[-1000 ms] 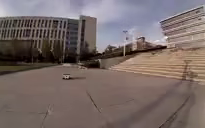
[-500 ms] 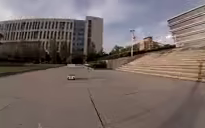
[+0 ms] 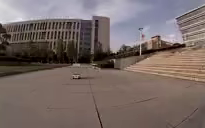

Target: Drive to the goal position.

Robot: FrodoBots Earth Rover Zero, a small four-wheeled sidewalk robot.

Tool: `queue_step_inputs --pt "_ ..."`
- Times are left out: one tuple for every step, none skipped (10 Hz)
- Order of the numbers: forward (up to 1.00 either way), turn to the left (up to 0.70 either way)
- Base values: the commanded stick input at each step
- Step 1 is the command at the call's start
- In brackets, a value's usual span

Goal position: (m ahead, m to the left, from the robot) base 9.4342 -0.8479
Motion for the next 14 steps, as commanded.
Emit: queue_step_inputs --pt "0.70 0.00" --pt "0.70 0.00" --pt "0.70 0.00" --pt "0.70 0.00" --pt "0.70 0.00" --pt "0.70 0.00" --pt "0.70 0.00" --pt "0.70 0.00" --pt "0.70 0.00" --pt "0.70 0.00" --pt "0.70 0.03" --pt "0.70 0.05" --pt "0.70 0.05" --pt "0.70 0.05"
